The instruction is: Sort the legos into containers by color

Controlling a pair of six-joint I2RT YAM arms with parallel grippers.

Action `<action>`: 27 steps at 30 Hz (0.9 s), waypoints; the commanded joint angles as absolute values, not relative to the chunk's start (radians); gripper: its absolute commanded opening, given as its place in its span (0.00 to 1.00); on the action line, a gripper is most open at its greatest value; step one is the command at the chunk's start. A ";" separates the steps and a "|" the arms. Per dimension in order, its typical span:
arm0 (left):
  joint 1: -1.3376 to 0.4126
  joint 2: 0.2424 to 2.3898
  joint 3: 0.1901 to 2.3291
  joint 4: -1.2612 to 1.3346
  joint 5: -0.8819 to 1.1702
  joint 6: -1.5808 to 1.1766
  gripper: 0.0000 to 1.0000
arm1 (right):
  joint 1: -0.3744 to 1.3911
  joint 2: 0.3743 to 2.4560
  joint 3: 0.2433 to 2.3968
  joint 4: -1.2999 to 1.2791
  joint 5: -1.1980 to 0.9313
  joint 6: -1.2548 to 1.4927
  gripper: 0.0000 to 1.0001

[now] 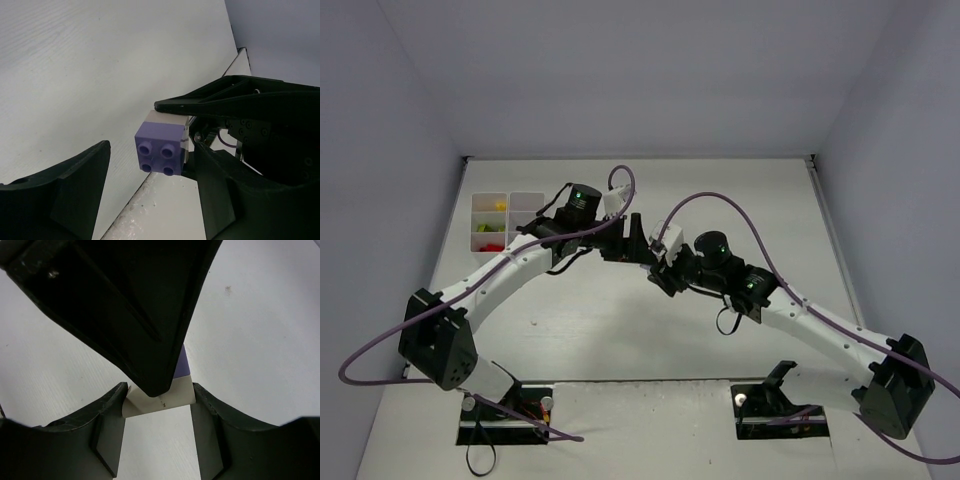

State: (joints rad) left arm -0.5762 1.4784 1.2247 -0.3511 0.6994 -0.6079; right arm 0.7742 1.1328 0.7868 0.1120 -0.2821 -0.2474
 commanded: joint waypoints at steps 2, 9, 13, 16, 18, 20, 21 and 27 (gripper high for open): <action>-0.581 1.470 1.223 -0.206 0.787 -0.592 0.61 | 0.782 1.089 0.796 0.166 -0.304 -0.242 0.07; -0.581 1.493 1.215 -0.152 0.844 -0.598 0.52 | 0.782 1.071 0.785 0.166 -0.302 -0.235 0.07; -0.581 1.499 1.218 -0.150 0.870 -0.592 0.38 | 0.782 1.068 0.781 0.164 -0.296 -0.233 0.08; -0.577 1.491 1.238 -0.185 0.879 -0.556 0.22 | 0.784 1.063 0.767 0.163 -0.287 -0.236 0.08; -0.574 1.490 1.252 -0.214 0.888 -0.545 0.19 | 0.784 1.063 0.762 0.163 -0.284 -0.236 0.08; -0.557 1.488 1.265 -0.270 0.896 -0.511 0.16 | 0.782 1.060 0.749 0.163 -0.275 -0.238 0.08; -0.548 1.488 1.279 -0.285 0.908 -0.502 0.15 | 0.784 1.057 0.744 0.163 -0.270 -0.239 0.08; -0.445 1.448 1.276 -0.340 0.983 -0.485 0.15 | 0.782 1.042 0.709 0.163 -0.249 -0.242 0.07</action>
